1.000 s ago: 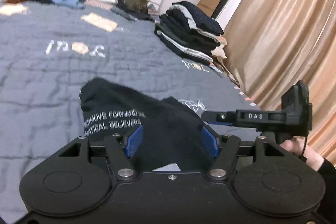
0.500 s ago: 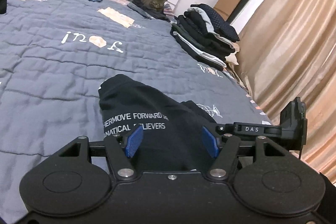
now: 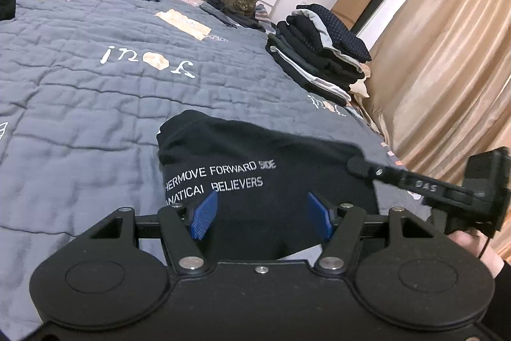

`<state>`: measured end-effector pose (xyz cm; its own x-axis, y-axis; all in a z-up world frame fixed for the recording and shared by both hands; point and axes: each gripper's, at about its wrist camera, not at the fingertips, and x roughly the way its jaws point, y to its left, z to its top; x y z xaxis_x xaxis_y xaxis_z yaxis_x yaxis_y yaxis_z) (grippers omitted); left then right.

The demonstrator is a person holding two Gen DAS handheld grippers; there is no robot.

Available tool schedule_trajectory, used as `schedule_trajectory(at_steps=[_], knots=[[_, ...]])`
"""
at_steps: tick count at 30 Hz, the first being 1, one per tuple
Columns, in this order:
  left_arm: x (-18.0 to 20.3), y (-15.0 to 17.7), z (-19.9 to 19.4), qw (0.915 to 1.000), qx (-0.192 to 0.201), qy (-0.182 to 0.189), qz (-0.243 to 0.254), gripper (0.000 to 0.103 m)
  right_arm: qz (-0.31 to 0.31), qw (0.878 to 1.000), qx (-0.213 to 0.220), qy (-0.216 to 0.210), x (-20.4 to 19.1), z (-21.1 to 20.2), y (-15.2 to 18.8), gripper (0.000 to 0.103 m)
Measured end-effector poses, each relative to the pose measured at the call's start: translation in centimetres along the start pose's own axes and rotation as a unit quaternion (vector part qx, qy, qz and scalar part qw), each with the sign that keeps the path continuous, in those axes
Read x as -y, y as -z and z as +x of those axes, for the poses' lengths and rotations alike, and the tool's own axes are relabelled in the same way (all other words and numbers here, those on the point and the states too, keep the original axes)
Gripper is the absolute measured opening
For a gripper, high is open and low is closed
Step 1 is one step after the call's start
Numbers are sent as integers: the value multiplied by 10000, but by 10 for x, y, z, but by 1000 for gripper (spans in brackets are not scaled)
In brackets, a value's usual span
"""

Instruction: Fold clothes

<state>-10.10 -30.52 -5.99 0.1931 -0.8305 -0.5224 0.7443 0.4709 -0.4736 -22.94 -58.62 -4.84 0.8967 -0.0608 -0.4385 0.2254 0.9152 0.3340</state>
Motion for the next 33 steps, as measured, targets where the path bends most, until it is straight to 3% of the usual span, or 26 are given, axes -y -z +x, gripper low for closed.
schedule_trajectory(at_steps=[3,7,11,14,19,25,27,29,33], knots=[[1,1,1,10000,-22,3,19,62,-652,9974,67,305,-9,3,4,11],[2,3,1,9999,-53,-22,101,62,-405,9951,-588,678,7,27,20,14],[1,2,1,10000,-38,-32,82,62,590,9942,-838,337,30,22,10,23],[2,3,2,9999,-51,-30,87,62,989,9912,-881,-27,38,8,-2,32],[5,4,4,9998,-96,-25,144,62,781,9901,-1150,-196,29,5,3,41],[7,6,5,9998,-106,-31,187,62,569,9857,-1581,96,24,21,26,41],[7,7,6,9997,-121,-48,200,62,634,9869,-1484,47,24,20,29,37],[7,7,7,9997,-128,-63,197,62,689,9878,-1400,-13,24,19,29,14],[8,7,7,9997,-107,-72,217,62,421,9934,-1065,-79,14,9,22,6]])
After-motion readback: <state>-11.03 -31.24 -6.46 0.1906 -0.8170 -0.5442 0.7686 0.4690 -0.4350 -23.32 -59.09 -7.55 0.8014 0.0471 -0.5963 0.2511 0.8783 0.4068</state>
